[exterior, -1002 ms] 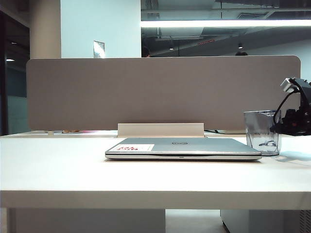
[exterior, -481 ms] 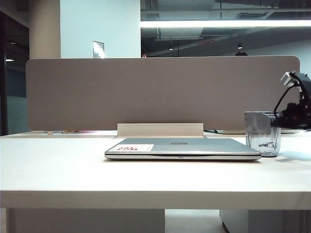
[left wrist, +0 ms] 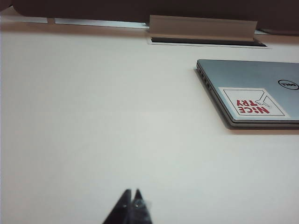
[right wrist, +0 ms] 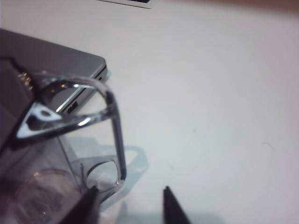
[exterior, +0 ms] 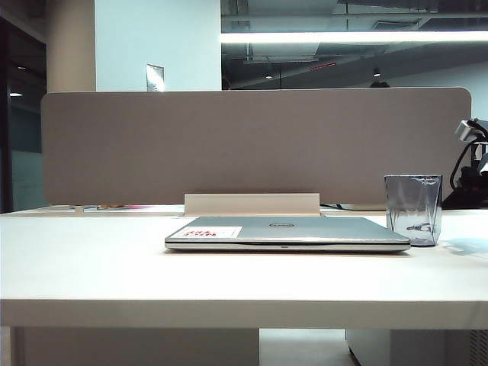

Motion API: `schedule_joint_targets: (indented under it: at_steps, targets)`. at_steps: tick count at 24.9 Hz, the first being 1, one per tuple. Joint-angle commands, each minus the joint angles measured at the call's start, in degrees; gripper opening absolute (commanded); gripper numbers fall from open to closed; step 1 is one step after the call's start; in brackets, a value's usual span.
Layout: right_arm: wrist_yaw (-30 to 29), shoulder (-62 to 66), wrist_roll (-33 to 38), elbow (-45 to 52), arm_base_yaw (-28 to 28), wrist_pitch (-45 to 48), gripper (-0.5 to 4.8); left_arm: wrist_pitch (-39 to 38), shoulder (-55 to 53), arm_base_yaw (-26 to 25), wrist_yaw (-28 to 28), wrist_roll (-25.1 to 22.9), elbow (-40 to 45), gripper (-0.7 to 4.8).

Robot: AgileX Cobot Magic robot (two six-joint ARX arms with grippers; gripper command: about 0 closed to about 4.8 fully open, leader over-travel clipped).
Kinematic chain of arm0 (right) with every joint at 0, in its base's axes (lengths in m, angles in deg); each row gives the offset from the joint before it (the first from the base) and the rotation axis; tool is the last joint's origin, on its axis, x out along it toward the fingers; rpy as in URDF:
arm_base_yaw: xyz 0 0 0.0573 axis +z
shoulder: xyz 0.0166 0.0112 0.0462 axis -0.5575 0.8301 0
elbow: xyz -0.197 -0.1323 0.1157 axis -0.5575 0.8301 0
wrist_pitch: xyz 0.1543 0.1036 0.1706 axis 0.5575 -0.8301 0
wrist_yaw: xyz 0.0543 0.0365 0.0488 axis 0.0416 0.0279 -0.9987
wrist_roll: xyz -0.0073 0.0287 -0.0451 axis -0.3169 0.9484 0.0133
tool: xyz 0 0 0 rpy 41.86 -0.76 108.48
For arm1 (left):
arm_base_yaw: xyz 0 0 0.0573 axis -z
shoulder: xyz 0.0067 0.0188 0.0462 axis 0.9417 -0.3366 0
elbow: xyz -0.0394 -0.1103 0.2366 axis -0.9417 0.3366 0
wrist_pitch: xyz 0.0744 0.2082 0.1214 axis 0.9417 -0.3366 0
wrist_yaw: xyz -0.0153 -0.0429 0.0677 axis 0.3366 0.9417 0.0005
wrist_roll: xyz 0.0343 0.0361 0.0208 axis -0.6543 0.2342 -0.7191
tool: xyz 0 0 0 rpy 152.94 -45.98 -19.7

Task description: Pick up the water cup and place it on the side of the laptop close to you.

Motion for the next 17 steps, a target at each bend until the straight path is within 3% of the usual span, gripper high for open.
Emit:
schedule_joint_targets:
  at_steps: [1,4,7,15,17]
  targets:
    - [-2.6,1.0,-2.3,-0.3,-0.9,2.9,1.58,0.3,-0.1,-0.1,0.0,-0.2,-0.2,-0.04]
    - [-4.8,1.8,-2.2,-0.4,-2.0,3.7,1.57,0.3,-0.1,-0.1,0.0,-0.2,-0.2,-0.04]
    - [-11.6,2.8,-2.1,-0.4,-3.5,5.1,1.05,0.3,-0.1,-0.1,0.0,-0.2,-0.2,-0.04]
    - [-17.0,6.3,0.0,-4.0,-3.9,6.1,1.09,0.2,-0.1,-0.1,0.0,-0.2,-0.2,-0.04]
    - [-17.0,6.5,0.2,-4.6,-3.8,6.1,1.33,0.3,-0.1,-0.1,0.0,-0.2,-0.2,-0.04]
